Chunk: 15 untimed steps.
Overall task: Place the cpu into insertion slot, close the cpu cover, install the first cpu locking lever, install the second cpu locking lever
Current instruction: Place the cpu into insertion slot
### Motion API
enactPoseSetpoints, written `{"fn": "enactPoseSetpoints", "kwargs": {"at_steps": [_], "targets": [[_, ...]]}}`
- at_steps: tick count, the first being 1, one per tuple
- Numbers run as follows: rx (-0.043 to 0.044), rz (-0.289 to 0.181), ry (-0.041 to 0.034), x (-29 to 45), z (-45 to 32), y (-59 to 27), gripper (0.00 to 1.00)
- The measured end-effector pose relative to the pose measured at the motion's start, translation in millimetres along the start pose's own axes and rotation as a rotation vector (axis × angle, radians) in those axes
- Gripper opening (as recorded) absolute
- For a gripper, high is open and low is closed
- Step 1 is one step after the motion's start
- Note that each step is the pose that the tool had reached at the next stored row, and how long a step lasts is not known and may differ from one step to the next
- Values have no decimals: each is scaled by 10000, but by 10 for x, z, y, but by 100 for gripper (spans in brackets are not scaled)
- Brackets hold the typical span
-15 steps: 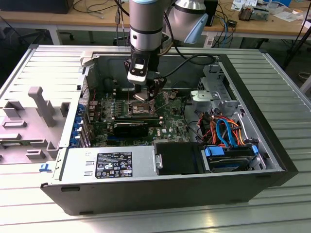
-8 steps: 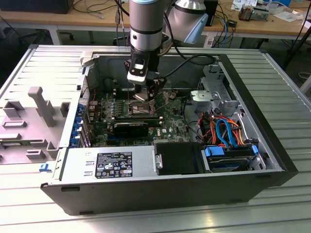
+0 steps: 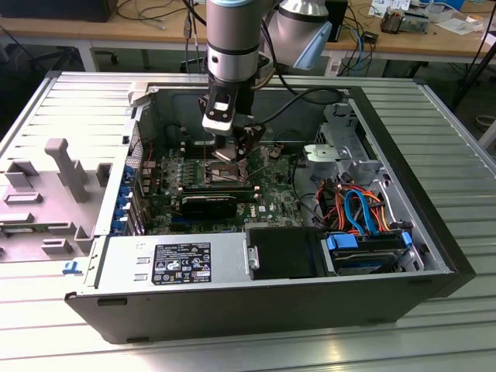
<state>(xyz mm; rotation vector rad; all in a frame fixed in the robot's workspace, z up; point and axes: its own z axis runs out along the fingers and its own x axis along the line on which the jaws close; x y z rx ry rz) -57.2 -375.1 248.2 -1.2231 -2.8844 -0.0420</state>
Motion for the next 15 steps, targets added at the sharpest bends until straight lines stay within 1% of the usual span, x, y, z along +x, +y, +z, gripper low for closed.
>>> {"fn": "enactPoseSetpoints", "kwargs": {"at_steps": [15], "targets": [[-2, 126, -3, 0, 6, 0, 54]]}}
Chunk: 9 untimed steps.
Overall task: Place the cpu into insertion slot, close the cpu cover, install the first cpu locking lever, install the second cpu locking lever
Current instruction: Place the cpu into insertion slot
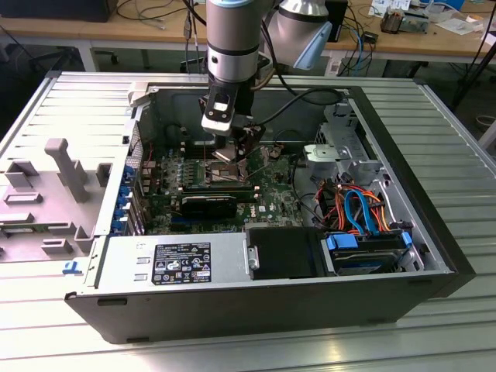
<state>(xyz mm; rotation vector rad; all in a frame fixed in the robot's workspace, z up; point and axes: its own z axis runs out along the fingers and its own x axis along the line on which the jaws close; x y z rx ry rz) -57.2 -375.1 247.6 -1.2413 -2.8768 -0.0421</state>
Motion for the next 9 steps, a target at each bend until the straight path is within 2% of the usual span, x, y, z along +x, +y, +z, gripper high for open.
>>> {"fn": "enactPoseSetpoints", "kwargs": {"at_steps": [9], "targets": [[-2, 65, -1, 0, 4, 0, 54]]}}
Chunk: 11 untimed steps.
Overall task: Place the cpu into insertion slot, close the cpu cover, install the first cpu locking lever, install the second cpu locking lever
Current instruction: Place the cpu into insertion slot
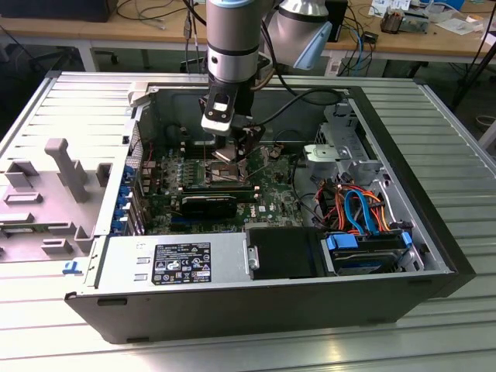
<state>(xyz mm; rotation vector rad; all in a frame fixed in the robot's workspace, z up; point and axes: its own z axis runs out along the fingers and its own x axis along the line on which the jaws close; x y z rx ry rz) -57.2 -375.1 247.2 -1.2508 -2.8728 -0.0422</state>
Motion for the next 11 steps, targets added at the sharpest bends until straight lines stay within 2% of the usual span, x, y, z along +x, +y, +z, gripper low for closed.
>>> {"fn": "enactPoseSetpoints", "kwargs": {"at_steps": [11], "targets": [[-2, 72, -2, 0, 5, 0, 54]]}}
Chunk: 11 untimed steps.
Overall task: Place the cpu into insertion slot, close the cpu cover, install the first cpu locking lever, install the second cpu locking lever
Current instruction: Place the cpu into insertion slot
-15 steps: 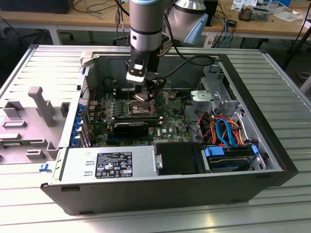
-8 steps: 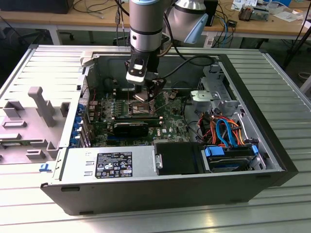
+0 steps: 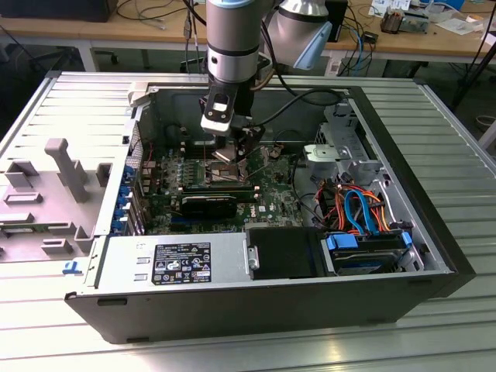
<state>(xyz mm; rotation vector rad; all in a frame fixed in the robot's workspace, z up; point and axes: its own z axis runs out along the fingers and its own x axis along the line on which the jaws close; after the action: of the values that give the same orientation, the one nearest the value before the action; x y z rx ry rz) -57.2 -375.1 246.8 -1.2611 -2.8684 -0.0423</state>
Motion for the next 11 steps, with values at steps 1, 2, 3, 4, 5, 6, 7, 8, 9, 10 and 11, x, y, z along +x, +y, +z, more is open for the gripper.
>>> {"fn": "enactPoseSetpoints", "kwargs": {"at_steps": [1, 2, 3, 4, 5, 6, 7, 8, 9, 10, 11], "targets": [[0, 7, 0, 0, 0, 0, 54], [0, 12, 0, 0, 1, 0, 54], [1, 21, 0, 0, 1, 0, 54], [0, 29, -1, 0, 2, 0, 54], [0, 34, -1, 0, 2, 0, 54], [0, 39, -1, 0, 2, 0, 54], [0, 48, -1, 0, 3, 0, 54], [-1, 53, -1, 0, 3, 0, 54], [0, 58, -1, 0, 3, 0, 54], [0, 63, -1, 0, 3, 0, 54], [-1, 69, -1, 0, 4, 0, 54]]}}
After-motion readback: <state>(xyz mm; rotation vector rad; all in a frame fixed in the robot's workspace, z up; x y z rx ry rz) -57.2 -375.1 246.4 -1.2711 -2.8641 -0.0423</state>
